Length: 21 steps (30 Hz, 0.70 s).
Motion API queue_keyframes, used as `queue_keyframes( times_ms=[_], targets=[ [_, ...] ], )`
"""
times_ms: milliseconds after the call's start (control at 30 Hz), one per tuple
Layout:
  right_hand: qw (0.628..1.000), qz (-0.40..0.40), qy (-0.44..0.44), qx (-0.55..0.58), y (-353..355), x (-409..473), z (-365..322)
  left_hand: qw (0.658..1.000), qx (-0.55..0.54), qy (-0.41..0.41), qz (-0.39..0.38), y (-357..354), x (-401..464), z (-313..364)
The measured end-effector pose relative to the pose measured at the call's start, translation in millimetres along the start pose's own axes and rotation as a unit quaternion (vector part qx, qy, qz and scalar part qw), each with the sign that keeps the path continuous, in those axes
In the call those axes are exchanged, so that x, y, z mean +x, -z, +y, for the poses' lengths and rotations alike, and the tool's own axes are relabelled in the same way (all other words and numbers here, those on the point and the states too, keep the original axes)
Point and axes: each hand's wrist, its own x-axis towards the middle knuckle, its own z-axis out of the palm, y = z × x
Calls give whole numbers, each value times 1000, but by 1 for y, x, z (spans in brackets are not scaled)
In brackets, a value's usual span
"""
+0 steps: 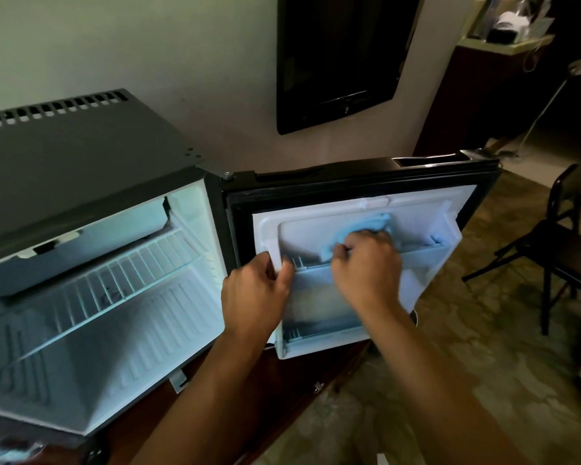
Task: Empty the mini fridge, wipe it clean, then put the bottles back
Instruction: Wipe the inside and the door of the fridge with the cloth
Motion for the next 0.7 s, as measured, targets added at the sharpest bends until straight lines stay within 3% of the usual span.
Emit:
queue_keyframes(
  times_ms=[200,467,700],
  targets=[
    [998,-5,45,-33,-7,-7,-11,1000,0,4,0,1,0,3],
    [999,-18,1,-44,7,10,17,1000,10,-15,15,1,-1,-1],
    [996,-54,-62,31,22,40,59,1000,13,-13,21,-3,1,2]
  ],
)
